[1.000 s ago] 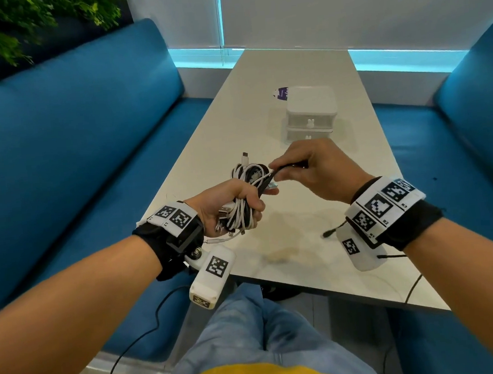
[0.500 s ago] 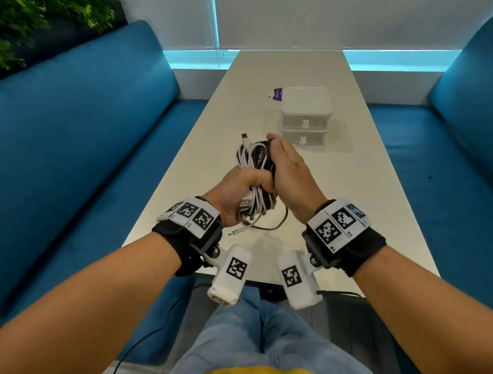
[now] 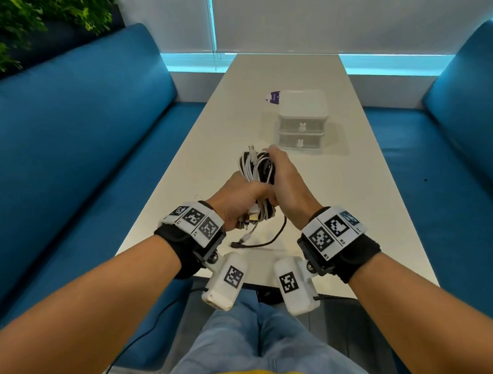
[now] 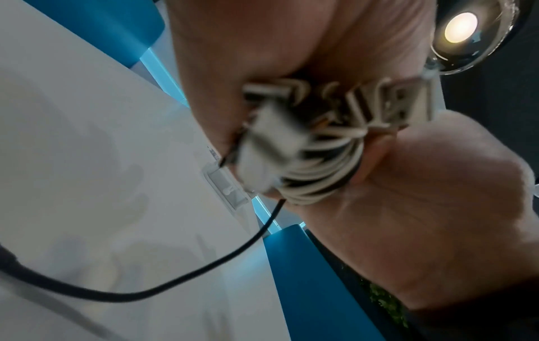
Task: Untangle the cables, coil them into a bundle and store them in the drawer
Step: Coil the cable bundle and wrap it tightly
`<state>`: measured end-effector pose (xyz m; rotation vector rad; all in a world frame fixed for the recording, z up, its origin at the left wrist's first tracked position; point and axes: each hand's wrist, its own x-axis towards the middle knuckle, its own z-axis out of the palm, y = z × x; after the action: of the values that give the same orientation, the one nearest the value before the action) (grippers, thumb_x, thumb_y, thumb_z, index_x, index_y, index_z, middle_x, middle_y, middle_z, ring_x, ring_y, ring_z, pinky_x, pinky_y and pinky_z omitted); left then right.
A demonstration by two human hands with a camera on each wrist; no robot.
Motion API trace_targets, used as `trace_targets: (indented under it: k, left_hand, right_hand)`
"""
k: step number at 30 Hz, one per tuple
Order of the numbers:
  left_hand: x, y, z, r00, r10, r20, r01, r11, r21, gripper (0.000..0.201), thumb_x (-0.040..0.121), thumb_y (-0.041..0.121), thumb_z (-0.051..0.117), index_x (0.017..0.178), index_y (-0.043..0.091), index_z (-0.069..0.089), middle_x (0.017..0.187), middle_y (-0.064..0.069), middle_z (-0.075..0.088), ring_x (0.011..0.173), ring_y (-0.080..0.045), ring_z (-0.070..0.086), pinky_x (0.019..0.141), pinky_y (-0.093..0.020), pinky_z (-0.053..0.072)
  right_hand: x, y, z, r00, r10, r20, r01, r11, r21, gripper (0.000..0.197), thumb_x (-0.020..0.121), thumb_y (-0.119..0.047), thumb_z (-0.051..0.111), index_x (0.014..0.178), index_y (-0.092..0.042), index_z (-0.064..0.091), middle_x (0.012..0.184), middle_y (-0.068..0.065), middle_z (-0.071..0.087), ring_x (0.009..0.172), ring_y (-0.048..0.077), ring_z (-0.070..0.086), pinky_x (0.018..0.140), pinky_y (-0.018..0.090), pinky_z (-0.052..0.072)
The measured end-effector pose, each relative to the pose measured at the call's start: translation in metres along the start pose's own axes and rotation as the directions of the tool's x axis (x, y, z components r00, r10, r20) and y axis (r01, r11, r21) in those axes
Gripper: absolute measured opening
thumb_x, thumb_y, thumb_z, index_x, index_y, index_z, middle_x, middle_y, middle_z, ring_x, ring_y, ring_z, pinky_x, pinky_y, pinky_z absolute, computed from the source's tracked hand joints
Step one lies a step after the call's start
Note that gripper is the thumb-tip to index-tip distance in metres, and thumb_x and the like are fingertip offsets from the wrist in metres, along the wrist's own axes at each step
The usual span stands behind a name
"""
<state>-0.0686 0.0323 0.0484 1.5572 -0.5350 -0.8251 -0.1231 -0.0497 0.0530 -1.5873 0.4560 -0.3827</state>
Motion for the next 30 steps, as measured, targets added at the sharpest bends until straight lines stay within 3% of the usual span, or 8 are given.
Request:
trace_targets:
  k: [3,6,9,11,15,21,25,30]
  left_hand:
    - [0.000,0.001,0.002,0.998,0.055,-0.039,-0.052,0.996,0.073,0.035,0.062,0.006,0.056,0.094,-0.007,0.060,0.076,-0.022,0.058,0.068,-0.030,0.058,0.060,-0.037,0.050]
    - [-0.004,0.007,0.002,0.993,0.118,-0.023,-0.114,0.984,0.137,0.029,0.064,0.004,0.057,0.092,-0.001,0.061,0.073,-0.017,0.060,0.067,-0.028,0.059,0.057,-0.034,0.050]
    - [-0.007,0.013,0.001,0.985,0.162,0.056,-0.170,0.966,0.193,0.029,0.070,-0.004,0.056,0.100,-0.005,0.058,0.082,-0.019,0.060,0.072,-0.026,0.059,0.060,-0.034,0.051]
    - [-0.007,0.016,0.001,0.989,0.136,0.051,-0.145,0.959,0.245,0.022,0.064,-0.007,0.059,0.086,-0.003,0.060,0.072,-0.017,0.060,0.062,-0.025,0.057,0.055,-0.033,0.050]
    - [-0.002,0.016,0.003,0.981,0.185,0.050,-0.192,0.932,0.308,0.029,0.067,-0.015,0.059,0.087,0.007,0.060,0.066,-0.012,0.059,0.053,-0.024,0.056,0.049,-0.034,0.049]
    - [-0.006,0.014,0.003,0.980,0.193,0.052,-0.199,0.916,0.347,0.027,0.078,-0.016,0.048,0.095,0.003,0.053,0.059,-0.004,0.056,0.041,-0.009,0.054,0.041,-0.021,0.043]
    - [-0.004,0.008,0.000,0.986,0.167,-0.009,-0.154,0.930,0.334,0.029,0.077,-0.008,0.051,0.102,0.001,0.062,0.082,-0.027,0.066,0.066,-0.040,0.065,0.057,-0.045,0.055]
    - [-0.002,0.006,-0.005,0.995,0.090,-0.050,-0.080,0.982,0.172,0.025,0.073,0.003,0.059,0.097,-0.001,0.063,0.072,-0.016,0.063,0.059,-0.023,0.060,0.052,-0.030,0.049]
  right_hand:
    - [0.001,-0.002,0.000,1.000,0.015,-0.001,-0.015,0.978,-0.208,0.069,0.078,-0.071,0.043,0.125,-0.021,0.049,0.119,-0.002,0.059,0.110,0.015,0.057,0.103,0.044,0.043]
    - [-0.002,-0.005,-0.007,0.999,-0.032,0.005,0.033,0.986,-0.164,0.055,0.087,-0.057,0.057,0.130,-0.024,0.046,0.120,-0.004,0.059,0.108,0.010,0.058,0.099,0.037,0.048]
    - [-0.003,-0.012,-0.011,0.991,-0.134,0.001,0.134,0.986,-0.096,0.059,0.073,-0.039,0.080,0.124,-0.022,0.053,0.110,-0.003,0.062,0.099,0.008,0.063,0.087,0.028,0.054]
    - [0.000,-0.014,-0.010,0.983,-0.178,-0.044,0.174,0.982,-0.069,0.054,0.064,-0.027,0.088,0.110,-0.019,0.061,0.100,-0.002,0.066,0.092,0.009,0.065,0.086,0.029,0.056]
    - [0.005,-0.011,-0.004,0.968,-0.201,-0.148,0.201,0.980,-0.015,0.034,0.065,-0.016,0.088,0.090,-0.023,0.066,0.091,0.000,0.069,0.085,0.013,0.068,0.084,0.034,0.058]
    - [0.001,0.003,0.001,0.922,-0.314,-0.229,0.316,0.948,-0.030,0.026,0.075,-0.017,0.081,0.093,-0.016,0.061,0.085,-0.003,0.064,0.076,0.008,0.062,0.074,0.023,0.055]
    - [0.002,0.000,0.004,0.934,-0.312,-0.175,0.317,0.948,-0.001,0.023,0.080,-0.018,0.076,0.094,-0.014,0.058,0.085,-0.003,0.061,0.076,0.006,0.060,0.073,0.020,0.052]
    - [0.008,-0.016,-0.001,0.970,-0.240,0.021,0.240,0.953,-0.183,0.028,0.085,-0.036,0.071,0.103,-0.017,0.062,0.095,-0.005,0.064,0.085,0.003,0.062,0.076,0.018,0.048]
